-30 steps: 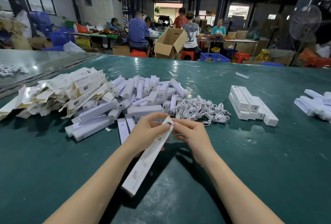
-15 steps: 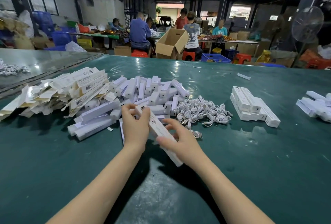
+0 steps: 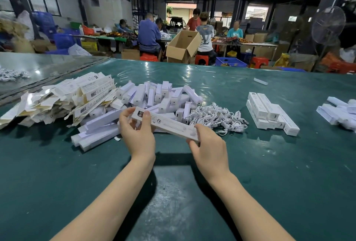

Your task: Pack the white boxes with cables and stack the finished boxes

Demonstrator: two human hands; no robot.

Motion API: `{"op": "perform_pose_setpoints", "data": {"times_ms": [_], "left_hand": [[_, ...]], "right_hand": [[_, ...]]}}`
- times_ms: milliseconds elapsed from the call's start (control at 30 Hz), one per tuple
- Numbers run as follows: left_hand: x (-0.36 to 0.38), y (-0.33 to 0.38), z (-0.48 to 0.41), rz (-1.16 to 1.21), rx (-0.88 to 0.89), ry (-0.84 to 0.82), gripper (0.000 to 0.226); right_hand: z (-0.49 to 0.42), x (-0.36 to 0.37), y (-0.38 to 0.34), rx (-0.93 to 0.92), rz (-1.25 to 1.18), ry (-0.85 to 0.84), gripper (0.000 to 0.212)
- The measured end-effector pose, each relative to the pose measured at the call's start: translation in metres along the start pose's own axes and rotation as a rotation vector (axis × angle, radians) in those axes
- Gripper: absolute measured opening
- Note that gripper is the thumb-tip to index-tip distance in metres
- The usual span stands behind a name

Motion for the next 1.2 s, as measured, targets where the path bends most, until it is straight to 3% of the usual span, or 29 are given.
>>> {"op": "perform_pose_setpoints", "data": {"times_ms": [167, 367, 567, 633, 833, 933, 1067, 1200], "left_hand": [[0.003, 0.002, -0.003, 0.021, -0.006, -0.019, 0.026], [0.002, -0.003, -0.006, -0.043, -0.066, -0.045, 0.027], [0.013, -0.021, 0.006, -0.260, -0.173, -0.232, 0.062], [0.019, -0.025, 0.011, -0.330, -0.179, -0.299, 0.067], [0.029, -0.038, 0.022, -0.444, -0.212, -0.435, 0.058], [0.030, -0.045, 0.029, -0.490, -0.241, -0.478, 0.051], [0.034, -0.052, 0.041, -0.575, -0.215, -0.584, 0.041], [0.034, -0.053, 0.040, -0.565, -0.232, -0.594, 0.020]], "right_hand": [[0.003, -0.009, 0.000, -0.039, -0.050, 0.087, 0.030], [0.000, -0.004, -0.004, -0.124, 0.018, 0.039, 0.034], [-0.009, -0.009, 0.012, -0.170, 0.021, 0.064, 0.029], [-0.016, -0.022, 0.032, -0.033, -0.091, 0.169, 0.026], [-0.036, -0.046, 0.158, 0.839, -0.530, 0.492, 0.026], [-0.026, -0.052, 0.209, 1.140, -0.477, 0.574, 0.028], [-0.008, -0.055, 0.252, 1.303, -0.343, 0.534, 0.032], [-0.010, -0.045, 0.264, 1.265, -0.322, 0.409, 0.032]]}}
Point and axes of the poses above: each hand's wrist, its own z-axis away from the middle knuckle, its own x-axis out of the palm, y = z × x, the point moved 7 cm from there along -z, towards the middle knuckle, and after that the axes turned 15 degrees about z, right-handed, at the moved point
